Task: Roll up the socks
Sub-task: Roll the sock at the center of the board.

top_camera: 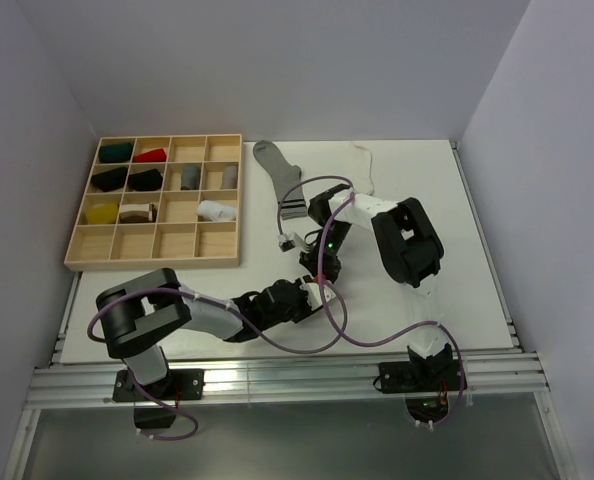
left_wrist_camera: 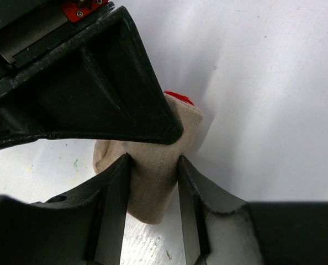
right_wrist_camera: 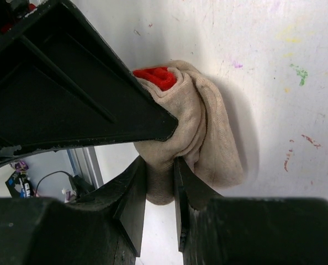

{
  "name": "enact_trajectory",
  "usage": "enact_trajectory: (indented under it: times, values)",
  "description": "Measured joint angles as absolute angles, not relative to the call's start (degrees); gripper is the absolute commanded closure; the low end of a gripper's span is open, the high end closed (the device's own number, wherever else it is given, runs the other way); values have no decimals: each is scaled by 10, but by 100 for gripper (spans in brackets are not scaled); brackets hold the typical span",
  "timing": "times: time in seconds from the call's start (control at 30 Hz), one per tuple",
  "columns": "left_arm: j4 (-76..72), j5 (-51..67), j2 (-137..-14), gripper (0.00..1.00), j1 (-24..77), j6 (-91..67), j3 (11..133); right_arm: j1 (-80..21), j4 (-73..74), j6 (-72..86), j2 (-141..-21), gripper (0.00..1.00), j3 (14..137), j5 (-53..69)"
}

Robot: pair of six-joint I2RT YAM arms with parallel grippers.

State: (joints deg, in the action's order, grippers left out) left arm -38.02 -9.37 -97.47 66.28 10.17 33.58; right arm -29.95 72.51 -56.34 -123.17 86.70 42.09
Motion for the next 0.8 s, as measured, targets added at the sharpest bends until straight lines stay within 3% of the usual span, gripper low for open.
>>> enact_trajectory:
  times: [0.23, 0.4, 0.5, 0.63, 0.73, 0.8]
  values:
    - [-338, -88, -990, 47, 661, 87, 373, -295, 731, -562, -1232, 89, 867, 410]
    - [-331, -93, -994, 48, 661, 79, 379, -295, 731, -560, -1232, 89, 867, 410]
    - [-324, -101, -1004, 55, 661, 77, 390, -295, 731, -560, -1232, 89, 867, 409]
    - [-305, -98, -1012, 87, 661, 74, 407, -292, 731, -560, -1232, 85, 867, 401]
    - [-287, -92, -1013, 100, 660, 65, 419, -287, 732, -558, -1232, 78, 867, 397]
    - [-280, -84, -1012, 100, 657, 58, 421, -286, 731, -553, -1231, 71, 867, 396]
